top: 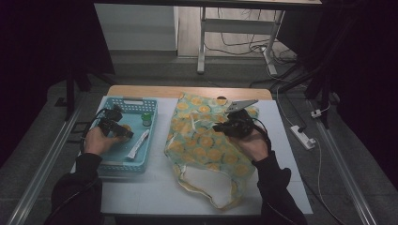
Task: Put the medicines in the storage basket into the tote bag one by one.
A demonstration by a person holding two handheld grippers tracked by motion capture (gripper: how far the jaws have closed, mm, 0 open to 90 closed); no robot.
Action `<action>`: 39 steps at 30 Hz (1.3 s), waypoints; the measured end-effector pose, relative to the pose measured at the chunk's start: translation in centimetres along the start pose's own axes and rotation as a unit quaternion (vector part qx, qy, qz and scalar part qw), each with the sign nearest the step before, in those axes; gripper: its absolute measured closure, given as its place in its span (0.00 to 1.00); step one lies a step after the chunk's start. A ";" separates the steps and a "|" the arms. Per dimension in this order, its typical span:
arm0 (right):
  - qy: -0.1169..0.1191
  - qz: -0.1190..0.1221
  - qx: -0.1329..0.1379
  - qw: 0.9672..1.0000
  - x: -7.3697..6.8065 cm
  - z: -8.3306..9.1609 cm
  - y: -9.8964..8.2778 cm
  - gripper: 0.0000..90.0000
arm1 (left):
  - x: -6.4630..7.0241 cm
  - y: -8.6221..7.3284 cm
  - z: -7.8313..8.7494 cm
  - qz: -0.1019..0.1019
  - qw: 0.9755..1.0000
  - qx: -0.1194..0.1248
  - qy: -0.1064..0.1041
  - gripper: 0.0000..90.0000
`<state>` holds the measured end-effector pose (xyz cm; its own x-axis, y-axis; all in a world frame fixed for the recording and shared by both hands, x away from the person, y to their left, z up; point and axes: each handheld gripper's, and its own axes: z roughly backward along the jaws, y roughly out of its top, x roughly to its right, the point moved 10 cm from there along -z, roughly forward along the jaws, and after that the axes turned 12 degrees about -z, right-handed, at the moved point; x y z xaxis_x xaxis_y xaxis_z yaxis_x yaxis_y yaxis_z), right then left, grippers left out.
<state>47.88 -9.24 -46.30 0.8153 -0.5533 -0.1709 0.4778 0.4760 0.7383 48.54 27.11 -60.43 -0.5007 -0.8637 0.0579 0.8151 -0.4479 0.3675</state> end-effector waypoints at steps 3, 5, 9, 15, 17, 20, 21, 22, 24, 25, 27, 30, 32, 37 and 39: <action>-0.001 -0.001 0.001 1.000 0.0 0.0 0.0 0.99 | 0.2 0.2 0.5 -0.009 1.000 0.016 -0.003 0.22; 0.000 -0.001 0.001 1.000 0.0 0.0 0.0 0.99 | 0.5 0.3 0.8 -0.016 0.999 0.028 -0.010 0.22; -0.001 -0.001 0.001 1.000 0.0 0.0 0.0 0.99 | 1.0 0.6 1.6 -0.026 0.998 0.047 -0.017 0.22; -0.002 -0.001 0.002 1.000 0.1 0.0 0.0 0.99 | 2.3 1.2 2.9 -0.046 0.996 0.075 -0.022 0.23; -0.002 -0.001 0.003 1.000 0.0 0.0 0.0 0.99 | 2.8 1.4 3.3 -0.054 0.995 0.080 -0.023 0.23; -0.002 0.000 0.003 1.000 0.0 0.0 0.1 0.99 | 3.6 1.7 4.0 -0.060 0.993 0.096 -0.035 0.23; -0.002 0.000 0.003 1.000 0.0 0.0 0.1 0.99 | 3.9 1.8 4.2 -0.061 0.992 0.102 -0.041 0.22; -0.002 0.000 0.003 1.000 0.0 0.0 0.1 0.99 | 4.1 1.8 4.3 -0.064 0.992 0.104 -0.042 0.23; -0.003 0.000 0.005 1.000 0.1 0.1 0.1 0.99 | 4.6 1.8 4.7 -0.071 0.991 0.108 -0.046 0.23; -0.003 0.001 0.005 1.000 0.1 0.1 0.1 0.99 | 4.9 1.9 4.9 -0.073 0.989 0.114 -0.051 0.23; -0.003 0.000 0.006 1.000 0.1 0.1 0.1 0.99 | 5.4 2.0 5.4 -0.080 0.988 0.120 -0.052 0.23; -0.003 0.000 0.007 1.000 0.1 0.1 0.1 0.99 | 6.2 2.1 6.0 -0.092 0.986 0.126 -0.050 0.23; -0.003 0.001 0.007 1.000 0.1 0.1 0.1 0.99 | 6.7 2.1 6.4 -0.099 0.985 0.130 -0.049 0.23; -0.003 0.001 0.007 1.000 0.0 0.1 0.1 0.99 | 8.4 2.2 7.2 -0.118 0.982 0.140 -0.055 0.23; -0.003 0.001 0.007 1.000 0.0 0.1 0.1 0.99 | 9.2 2.2 7.6 -0.130 0.980 0.141 -0.053 0.23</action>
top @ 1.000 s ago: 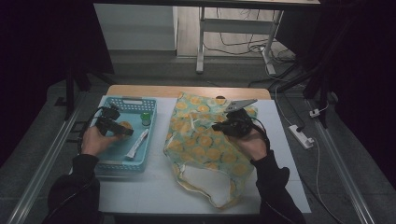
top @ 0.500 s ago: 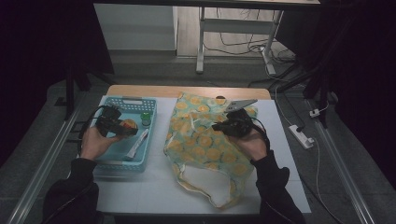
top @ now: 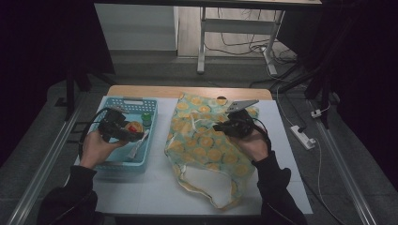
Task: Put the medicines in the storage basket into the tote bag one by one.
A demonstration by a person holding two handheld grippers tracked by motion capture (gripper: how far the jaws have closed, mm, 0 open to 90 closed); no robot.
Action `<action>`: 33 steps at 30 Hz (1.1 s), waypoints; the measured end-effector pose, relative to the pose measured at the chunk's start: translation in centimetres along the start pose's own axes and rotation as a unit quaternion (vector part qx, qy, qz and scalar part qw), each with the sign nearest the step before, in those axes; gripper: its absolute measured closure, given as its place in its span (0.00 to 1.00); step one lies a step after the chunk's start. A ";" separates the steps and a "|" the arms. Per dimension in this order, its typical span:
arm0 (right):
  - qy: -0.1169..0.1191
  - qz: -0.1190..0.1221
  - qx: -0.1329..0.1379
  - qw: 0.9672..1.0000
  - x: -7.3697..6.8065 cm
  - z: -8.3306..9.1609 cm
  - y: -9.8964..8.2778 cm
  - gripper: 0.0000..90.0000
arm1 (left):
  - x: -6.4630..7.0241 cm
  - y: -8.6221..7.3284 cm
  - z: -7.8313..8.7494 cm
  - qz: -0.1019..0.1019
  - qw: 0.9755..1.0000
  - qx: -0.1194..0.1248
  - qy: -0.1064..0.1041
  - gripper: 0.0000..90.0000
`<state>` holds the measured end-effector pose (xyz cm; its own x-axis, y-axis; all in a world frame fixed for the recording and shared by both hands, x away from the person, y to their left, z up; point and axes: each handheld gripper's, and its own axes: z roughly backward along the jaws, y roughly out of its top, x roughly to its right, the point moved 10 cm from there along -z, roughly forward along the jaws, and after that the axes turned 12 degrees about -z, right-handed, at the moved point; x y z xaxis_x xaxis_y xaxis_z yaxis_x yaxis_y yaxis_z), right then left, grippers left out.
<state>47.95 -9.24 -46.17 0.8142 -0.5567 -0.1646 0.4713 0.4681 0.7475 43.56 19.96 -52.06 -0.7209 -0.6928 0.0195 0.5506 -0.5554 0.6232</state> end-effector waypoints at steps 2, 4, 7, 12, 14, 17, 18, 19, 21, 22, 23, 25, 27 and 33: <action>0.001 -0.001 0.000 1.000 -0.1 0.0 0.0 0.99 | 0.8 0.4 0.1 -0.007 1.000 0.005 -0.004 0.23; 0.001 0.000 -0.002 1.000 -0.1 -0.1 0.0 0.99 | 1.6 0.6 0.3 -0.017 1.000 0.006 -0.007 0.23; 0.001 -0.001 -0.002 1.000 -0.1 -0.1 0.0 0.99 | 2.7 1.0 0.3 -0.026 1.000 0.010 -0.013 0.23; 0.001 0.000 -0.001 1.000 -0.1 -0.1 0.0 0.99 | 4.2 1.5 0.5 -0.036 0.999 0.021 -0.024 0.23; 0.001 0.001 -0.001 1.000 -0.1 -0.2 0.0 0.99 | 4.8 1.6 0.5 -0.042 0.998 0.022 -0.029 0.23; 0.001 0.000 0.000 1.000 -0.1 -0.2 -0.1 0.99 | 5.8 1.8 0.4 -0.052 0.998 0.021 -0.037 0.23; 0.001 0.000 0.000 1.000 -0.1 -0.2 -0.1 0.99 | 6.1 1.9 0.3 -0.054 0.998 0.020 -0.039 0.23; 0.001 0.000 0.000 1.000 -0.1 -0.2 -0.1 0.99 | 6.4 1.9 0.3 -0.058 0.997 0.021 -0.040 0.23; 0.000 0.000 -0.001 1.000 -0.1 -0.2 -0.1 0.99 | 7.1 2.1 0.2 -0.062 0.997 0.024 -0.047 0.23; 0.001 0.000 -0.001 1.000 -0.1 -0.2 -0.1 0.99 | 7.4 2.2 0.1 -0.065 0.996 0.025 -0.049 0.23; 0.000 0.000 0.000 1.000 0.0 -0.2 -0.1 0.99 | 7.8 2.3 0.1 -0.069 0.996 0.026 -0.049 0.23; 0.001 0.000 0.000 1.000 0.0 -0.2 -0.1 0.99 | 8.5 2.5 0.0 -0.078 0.995 0.025 -0.053 0.23; 0.001 0.000 -0.001 1.000 0.0 -0.3 -0.1 0.99 | 9.2 2.8 0.0 -0.086 0.994 0.026 -0.059 0.23; 0.000 0.000 -0.001 1.000 -0.1 -0.3 -0.1 0.99 | 11.0 3.4 -0.5 -0.107 0.992 0.024 -0.069 0.23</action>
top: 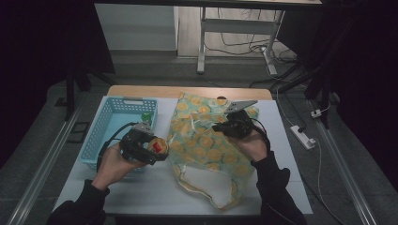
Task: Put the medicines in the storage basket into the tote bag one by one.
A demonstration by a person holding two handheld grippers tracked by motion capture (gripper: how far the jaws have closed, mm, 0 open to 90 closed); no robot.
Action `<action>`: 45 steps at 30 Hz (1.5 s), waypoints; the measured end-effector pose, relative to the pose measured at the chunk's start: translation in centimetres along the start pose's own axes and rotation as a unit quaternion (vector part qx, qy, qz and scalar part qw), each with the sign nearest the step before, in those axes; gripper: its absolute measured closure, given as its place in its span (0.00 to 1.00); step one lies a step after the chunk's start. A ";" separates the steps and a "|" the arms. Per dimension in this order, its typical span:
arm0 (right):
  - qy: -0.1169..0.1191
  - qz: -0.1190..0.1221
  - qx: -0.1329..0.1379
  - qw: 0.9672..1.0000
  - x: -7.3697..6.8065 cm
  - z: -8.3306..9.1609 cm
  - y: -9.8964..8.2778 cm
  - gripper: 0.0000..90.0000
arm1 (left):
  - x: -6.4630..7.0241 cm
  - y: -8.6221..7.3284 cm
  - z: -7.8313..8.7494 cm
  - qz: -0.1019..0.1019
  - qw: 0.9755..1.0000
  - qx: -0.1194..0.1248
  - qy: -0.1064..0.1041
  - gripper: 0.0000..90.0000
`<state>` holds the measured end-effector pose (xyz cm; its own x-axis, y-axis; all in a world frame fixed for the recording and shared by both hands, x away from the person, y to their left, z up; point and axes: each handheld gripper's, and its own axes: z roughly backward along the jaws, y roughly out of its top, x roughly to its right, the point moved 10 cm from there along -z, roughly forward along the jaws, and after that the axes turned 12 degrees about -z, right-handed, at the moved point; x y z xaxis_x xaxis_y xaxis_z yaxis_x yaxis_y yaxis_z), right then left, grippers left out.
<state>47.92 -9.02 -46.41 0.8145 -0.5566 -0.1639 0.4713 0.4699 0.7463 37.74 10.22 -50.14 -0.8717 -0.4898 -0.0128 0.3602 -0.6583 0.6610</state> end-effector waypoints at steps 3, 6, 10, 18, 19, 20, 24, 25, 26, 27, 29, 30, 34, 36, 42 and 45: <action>0.000 -0.001 0.000 1.000 0.0 0.0 0.0 0.99 | 0.4 0.4 -0.4 -0.006 1.000 0.003 -0.005 0.23; 0.000 0.000 0.001 1.000 0.0 0.0 0.0 0.99 | 0.9 0.7 -1.0 -0.011 1.000 0.003 -0.011 0.23; 0.000 -0.002 -0.001 1.000 0.0 0.0 0.0 0.99 | 1.5 1.4 -1.9 -0.021 1.000 0.001 -0.021 0.23; -0.001 -0.001 0.000 1.000 -0.1 0.0 0.0 0.99 | 2.2 2.6 -3.7 -0.035 0.999 -0.002 -0.037 0.23; -0.001 0.000 0.000 1.000 -0.1 0.0 0.0 0.99 | 2.3 2.8 -3.9 -0.037 0.999 -0.002 -0.038 0.23; -0.001 0.000 0.000 1.000 -0.1 0.0 0.0 0.99 | 2.4 2.9 -4.1 -0.038 0.999 -0.001 -0.038 0.23; -0.001 0.001 0.001 1.000 -0.1 0.1 0.1 0.99 | 2.5 3.6 -5.1 -0.042 0.998 0.004 -0.041 0.23; -0.001 0.002 0.002 1.000 -0.1 0.1 0.1 0.99 | 2.6 3.7 -5.4 -0.044 0.998 0.003 -0.041 0.23; -0.001 0.002 0.002 1.000 -0.1 0.1 0.1 0.99 | 2.6 3.8 -5.6 -0.045 0.998 0.004 -0.040 0.23; -0.001 0.002 0.002 1.000 -0.1 0.1 0.1 0.99 | 2.7 4.0 -5.8 -0.044 0.998 0.006 -0.043 0.23; -0.001 0.002 0.002 1.000 -0.1 0.1 0.1 0.99 | 2.8 4.2 -6.3 -0.048 0.998 0.006 -0.044 0.23; -0.002 0.002 0.003 1.000 -0.1 0.1 0.1 0.99 | 2.8 4.4 -6.5 -0.050 0.998 0.005 -0.043 0.22; -0.003 0.002 0.004 1.000 -0.1 0.0 0.1 0.99 | 3.1 5.0 -7.6 -0.053 0.997 0.007 -0.050 0.23; -0.004 0.001 0.004 1.000 -0.1 0.0 0.1 0.99 | 3.3 5.3 -8.1 -0.056 0.997 0.009 -0.054 0.22; -0.006 0.001 0.007 1.000 0.1 0.0 0.2 0.99 | 3.4 6.2 -9.6 -0.063 0.996 0.009 -0.057 0.22; -0.006 0.001 0.007 1.000 0.0 0.0 0.2 0.99 | 3.2 6.6 -10.4 -0.063 0.996 0.008 -0.057 0.23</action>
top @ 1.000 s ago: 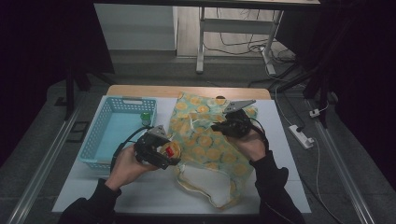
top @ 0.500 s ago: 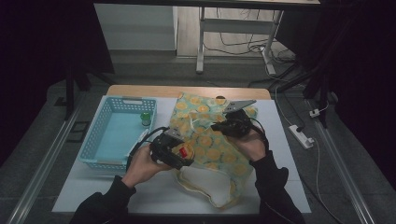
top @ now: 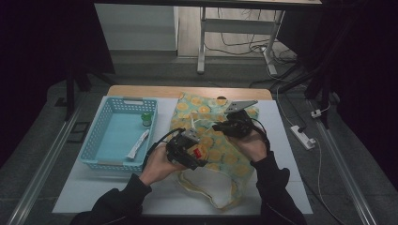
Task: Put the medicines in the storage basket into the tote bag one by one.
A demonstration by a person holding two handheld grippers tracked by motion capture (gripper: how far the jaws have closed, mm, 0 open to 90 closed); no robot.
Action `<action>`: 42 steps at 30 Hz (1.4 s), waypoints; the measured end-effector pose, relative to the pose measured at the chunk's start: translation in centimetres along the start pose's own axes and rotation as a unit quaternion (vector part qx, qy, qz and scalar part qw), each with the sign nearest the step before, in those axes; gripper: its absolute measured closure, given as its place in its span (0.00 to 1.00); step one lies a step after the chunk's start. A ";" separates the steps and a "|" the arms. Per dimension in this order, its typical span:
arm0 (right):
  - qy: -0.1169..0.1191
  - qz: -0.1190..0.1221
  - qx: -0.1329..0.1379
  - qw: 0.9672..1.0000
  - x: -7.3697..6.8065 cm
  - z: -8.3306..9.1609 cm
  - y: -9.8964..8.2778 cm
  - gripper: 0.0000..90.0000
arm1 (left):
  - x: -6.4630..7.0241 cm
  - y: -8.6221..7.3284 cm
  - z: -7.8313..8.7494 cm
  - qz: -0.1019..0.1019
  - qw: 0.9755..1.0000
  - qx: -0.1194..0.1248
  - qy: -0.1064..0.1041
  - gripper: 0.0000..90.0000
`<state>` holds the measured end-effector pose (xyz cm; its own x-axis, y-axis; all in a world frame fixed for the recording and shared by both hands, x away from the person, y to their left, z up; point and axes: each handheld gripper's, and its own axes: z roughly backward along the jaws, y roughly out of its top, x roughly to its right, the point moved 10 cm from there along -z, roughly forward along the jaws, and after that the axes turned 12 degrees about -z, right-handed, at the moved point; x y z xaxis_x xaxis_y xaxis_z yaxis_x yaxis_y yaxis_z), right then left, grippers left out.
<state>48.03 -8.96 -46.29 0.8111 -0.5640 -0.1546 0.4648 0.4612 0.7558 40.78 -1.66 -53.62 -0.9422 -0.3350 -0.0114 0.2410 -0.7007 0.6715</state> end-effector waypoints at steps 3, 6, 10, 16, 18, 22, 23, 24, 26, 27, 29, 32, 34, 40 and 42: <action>0.000 0.001 0.000 1.000 -0.1 -0.1 0.0 0.99 | -0.3 0.5 -0.7 0.000 1.000 0.003 0.000 0.22; 0.000 0.001 0.001 1.000 -0.1 -0.1 0.0 0.99 | -0.7 0.9 -1.2 0.000 1.000 0.005 0.007 0.22; 0.000 0.002 0.001 1.000 0.0 -0.1 0.0 0.99 | -1.4 1.3 -2.0 0.005 1.000 0.010 0.013 0.22; -0.001 -0.001 0.001 1.000 0.1 -0.4 -0.1 0.99 | -2.5 1.6 -3.1 0.019 0.999 0.022 0.030 0.22; -0.001 -0.002 -0.001 1.000 0.2 -0.5 -0.2 0.99 | -3.0 1.7 -3.5 0.024 0.999 0.027 0.035 0.22; -0.001 -0.003 -0.003 1.000 0.3 -0.8 -0.3 0.99 | -3.7 1.8 -4.1 0.033 0.998 0.030 0.040 0.22; -0.001 -0.002 -0.004 1.000 0.3 -0.8 -0.3 0.99 | -3.9 1.8 -4.3 0.033 0.998 0.029 0.044 0.22; -0.001 -0.002 -0.005 1.000 0.3 -0.9 -0.3 0.99 | -4.1 1.8 -4.5 0.035 0.998 0.026 0.046 0.22; -0.001 -0.002 -0.005 1.000 0.3 -1.0 -0.4 0.99 | -4.5 1.8 -4.8 0.038 0.998 0.025 0.053 0.22; -0.002 -0.002 -0.007 1.000 0.4 -1.1 -0.5 0.99 | -4.6 1.8 -4.9 0.041 0.997 0.025 0.057 0.22; -0.002 -0.004 -0.008 1.000 0.5 -1.3 -0.6 0.99 | -5.0 1.8 -5.2 0.046 0.997 0.027 0.063 0.22; -0.004 -0.010 -0.014 1.000 1.0 -1.7 -1.0 0.99 | -5.5 1.7 -5.6 0.052 0.996 0.028 0.073 0.22; -0.005 -0.014 -0.017 1.000 1.2 -1.9 -1.2 0.99 | -5.7 1.6 -6.0 0.052 0.995 0.024 0.077 0.22; -0.007 -0.014 -0.020 1.000 1.5 -2.2 -1.4 0.99 | -6.3 1.3 -6.9 0.050 0.995 0.009 0.090 0.22; -0.008 -0.016 -0.021 1.000 1.5 -2.3 -1.5 0.99 | -6.5 1.2 -7.2 0.048 0.994 0.003 0.093 0.22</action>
<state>49.35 -8.93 -49.08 0.7898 -0.5900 -0.1675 0.5052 0.4710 0.7231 48.88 -4.85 -58.11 -0.8550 -0.5119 -0.0837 0.3259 -0.6557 0.6810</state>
